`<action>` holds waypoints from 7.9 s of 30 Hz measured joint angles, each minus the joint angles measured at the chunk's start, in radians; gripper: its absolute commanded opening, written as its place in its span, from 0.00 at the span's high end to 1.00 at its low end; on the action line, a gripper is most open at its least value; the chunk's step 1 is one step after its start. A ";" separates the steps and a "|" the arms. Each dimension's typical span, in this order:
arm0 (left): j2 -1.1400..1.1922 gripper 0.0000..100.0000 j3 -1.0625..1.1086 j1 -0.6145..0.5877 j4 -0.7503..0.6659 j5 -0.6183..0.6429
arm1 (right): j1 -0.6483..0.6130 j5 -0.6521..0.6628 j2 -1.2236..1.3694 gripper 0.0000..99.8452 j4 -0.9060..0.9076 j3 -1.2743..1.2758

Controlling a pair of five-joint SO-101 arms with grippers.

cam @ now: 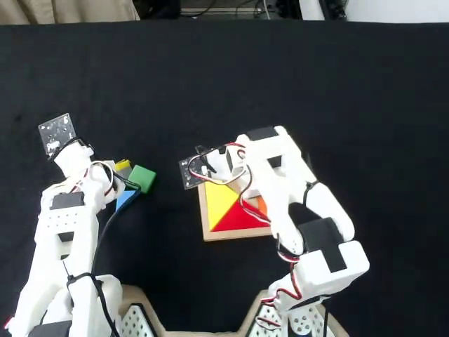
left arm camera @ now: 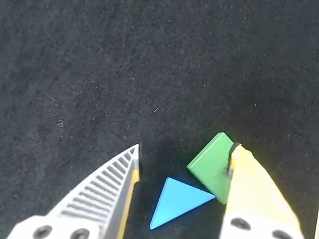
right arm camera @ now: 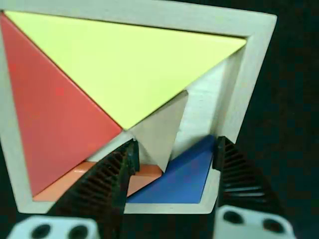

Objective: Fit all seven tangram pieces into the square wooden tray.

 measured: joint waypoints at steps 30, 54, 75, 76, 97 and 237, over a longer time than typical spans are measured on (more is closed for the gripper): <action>0.000 0.71 0.000 0.000 0.000 0.000 | -0.072 -0.012 -0.107 0.78 -0.041 0.120; 0.000 0.71 0.000 0.000 0.000 0.000 | -0.051 -0.014 -0.091 0.83 -0.129 0.123; 0.000 0.71 0.000 0.000 0.000 0.000 | -0.054 -0.175 -0.204 0.90 -0.140 0.123; 0.000 0.71 0.000 0.000 0.000 0.000 | -0.054 -0.215 -0.222 0.90 -0.140 0.123; 0.000 0.71 0.000 0.000 0.000 0.000 | -0.043 -0.697 -0.247 0.85 -0.290 0.253; 0.000 0.71 0.000 0.000 0.000 0.000 | -0.012 -0.848 -0.262 0.96 -0.147 0.285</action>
